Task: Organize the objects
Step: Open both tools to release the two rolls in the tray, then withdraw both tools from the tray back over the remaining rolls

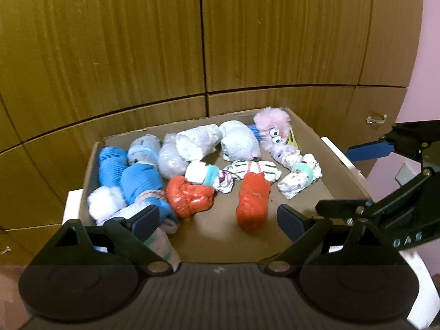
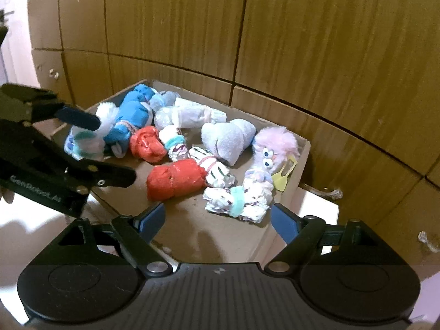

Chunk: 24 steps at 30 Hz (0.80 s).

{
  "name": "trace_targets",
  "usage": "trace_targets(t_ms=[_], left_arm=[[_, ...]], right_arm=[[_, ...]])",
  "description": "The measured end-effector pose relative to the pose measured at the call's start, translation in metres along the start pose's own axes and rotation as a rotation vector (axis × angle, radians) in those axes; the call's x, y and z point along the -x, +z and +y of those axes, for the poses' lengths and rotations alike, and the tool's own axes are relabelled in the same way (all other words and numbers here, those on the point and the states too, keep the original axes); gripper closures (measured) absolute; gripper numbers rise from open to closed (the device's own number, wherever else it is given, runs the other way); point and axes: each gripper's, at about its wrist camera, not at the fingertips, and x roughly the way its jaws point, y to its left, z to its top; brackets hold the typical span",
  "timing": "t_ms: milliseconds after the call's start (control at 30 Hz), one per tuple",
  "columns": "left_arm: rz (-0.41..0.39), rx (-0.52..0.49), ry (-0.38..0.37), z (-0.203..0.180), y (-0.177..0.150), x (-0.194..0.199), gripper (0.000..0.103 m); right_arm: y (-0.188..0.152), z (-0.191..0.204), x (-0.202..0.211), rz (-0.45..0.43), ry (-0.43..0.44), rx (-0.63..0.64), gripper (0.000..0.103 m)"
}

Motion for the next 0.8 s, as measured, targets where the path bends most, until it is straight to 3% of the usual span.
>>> trace_targets(t_ms=[367,567,800], left_arm=[[-0.049,0.011,0.038,0.013,-0.042,0.032,0.007],[-0.013,0.049,0.038,0.027,-0.063,0.032,0.007],[0.0,0.06,0.036,0.035,-0.075,0.039,0.007]], right_arm=[[-0.024,0.019,0.034,-0.095,-0.008,-0.158,0.013],[-0.047,0.043,0.032,-0.093,0.031,-0.229,0.013],[-0.064,0.071,0.009,-0.06,0.064,-0.198,0.013]])
